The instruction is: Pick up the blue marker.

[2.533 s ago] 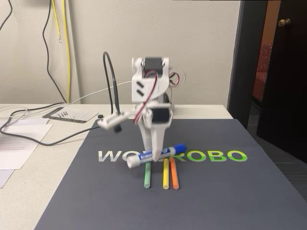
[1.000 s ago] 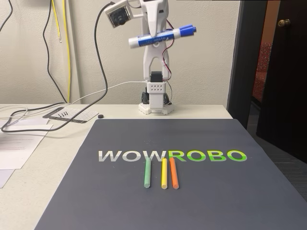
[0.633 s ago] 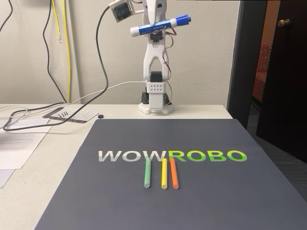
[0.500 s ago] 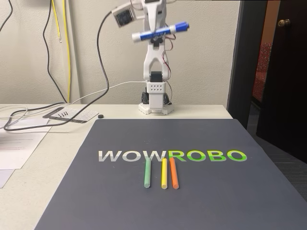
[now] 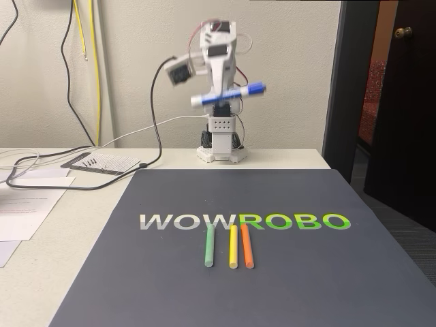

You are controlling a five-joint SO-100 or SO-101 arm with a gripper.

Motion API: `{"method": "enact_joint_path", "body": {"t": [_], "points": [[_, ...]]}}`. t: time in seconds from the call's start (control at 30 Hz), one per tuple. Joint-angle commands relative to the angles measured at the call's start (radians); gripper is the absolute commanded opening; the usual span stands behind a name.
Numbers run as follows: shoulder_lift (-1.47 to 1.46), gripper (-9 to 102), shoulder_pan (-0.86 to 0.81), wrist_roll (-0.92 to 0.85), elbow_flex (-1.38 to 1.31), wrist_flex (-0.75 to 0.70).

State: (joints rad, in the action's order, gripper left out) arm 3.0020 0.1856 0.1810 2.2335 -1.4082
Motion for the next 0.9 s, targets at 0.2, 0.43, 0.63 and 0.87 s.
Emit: {"method": "enact_joint_path", "body": {"t": [0.2, 0.43, 0.63, 0.87], "points": [[0.087, 0, 0.006, -0.017, 0.230, 0.201], [0.238, 0, 0.008, -0.028, 0.448, 0.319], [0.347, 0, -0.002, -0.054, 0.560, 0.328], [0.347, 0, -0.008, -0.066, 0.572, 0.337]]}}
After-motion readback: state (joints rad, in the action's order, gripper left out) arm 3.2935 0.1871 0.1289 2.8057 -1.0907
